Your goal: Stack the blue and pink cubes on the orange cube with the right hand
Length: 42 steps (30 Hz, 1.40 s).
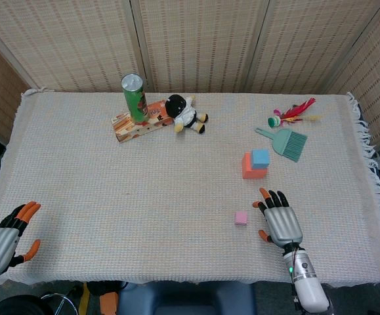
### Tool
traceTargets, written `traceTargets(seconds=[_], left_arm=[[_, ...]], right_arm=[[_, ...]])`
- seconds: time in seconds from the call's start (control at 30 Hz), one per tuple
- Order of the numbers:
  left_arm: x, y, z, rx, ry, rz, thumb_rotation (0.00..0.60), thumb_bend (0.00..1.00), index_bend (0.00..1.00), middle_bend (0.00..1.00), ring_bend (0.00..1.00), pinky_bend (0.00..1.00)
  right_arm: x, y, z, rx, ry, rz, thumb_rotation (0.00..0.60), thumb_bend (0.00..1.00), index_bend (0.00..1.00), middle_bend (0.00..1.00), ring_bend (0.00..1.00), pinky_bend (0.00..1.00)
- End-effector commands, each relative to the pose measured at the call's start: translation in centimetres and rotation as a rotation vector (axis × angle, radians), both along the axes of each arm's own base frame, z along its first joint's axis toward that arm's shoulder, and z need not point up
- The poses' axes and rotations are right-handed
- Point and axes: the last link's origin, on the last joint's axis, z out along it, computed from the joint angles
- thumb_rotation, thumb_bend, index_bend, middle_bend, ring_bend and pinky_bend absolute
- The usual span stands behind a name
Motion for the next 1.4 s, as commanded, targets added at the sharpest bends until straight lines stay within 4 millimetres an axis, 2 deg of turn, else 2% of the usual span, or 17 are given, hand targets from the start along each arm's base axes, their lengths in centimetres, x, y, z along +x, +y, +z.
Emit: traceTargets(seconds=[0.03, 0.23, 0.47, 0.93, 1.13, 1.4], left_arm=[[-0.1, 0.1, 0.1, 0.000, -0.001, 0.002, 0.600, 0.44, 0.02, 0.00, 0.00, 0.17], [-0.2, 0.0, 0.3, 0.007, -0.008, 0.005, 0.600, 0.44, 0.02, 0.00, 0.00, 0.17], [-0.2, 0.1, 0.4, 0.005, -0.013, 0.008, 0.600, 0.44, 0.02, 0.00, 0.00, 0.17], [-0.3, 0.1, 0.5, 0.009, -0.015, 0.007, 0.600, 0.44, 0.02, 0.00, 0.00, 0.17], [-0.3, 0.0, 0.4, 0.007, -0.010, 0.004, 0.600, 0.44, 0.02, 0.00, 0.00, 0.17], [-0.2, 0.1, 0.0, -0.001, 0.004, 0.005, 0.600, 0.44, 0.02, 0.00, 0.00, 0.17]], right_arm=[[0.3, -0.9, -1.8, 0.018, -0.005, -0.012, 0.600, 0.16, 0.30, 0.00, 0.00, 0.00], [0.5, -1.9, -4.0, 0.032, 0.008, -0.031, 0.600, 0.16, 0.31, 0.00, 0.00, 0.00], [0.6, -2.6, -5.3, 0.032, -0.017, -0.052, 0.600, 0.16, 0.37, 0.00, 0.00, 0.00], [1.0, -3.3, -6.5, 0.004, -0.056, -0.049, 0.600, 0.16, 0.50, 0.03, 0.00, 0.00], [2.2, -3.9, -4.6, -0.015, -0.075, 0.005, 0.600, 0.16, 0.51, 0.03, 0.00, 0.00], [6.0, -6.5, 1.5, -0.050, -0.098, 0.117, 0.600, 0.16, 0.51, 0.03, 0.00, 0.00]])
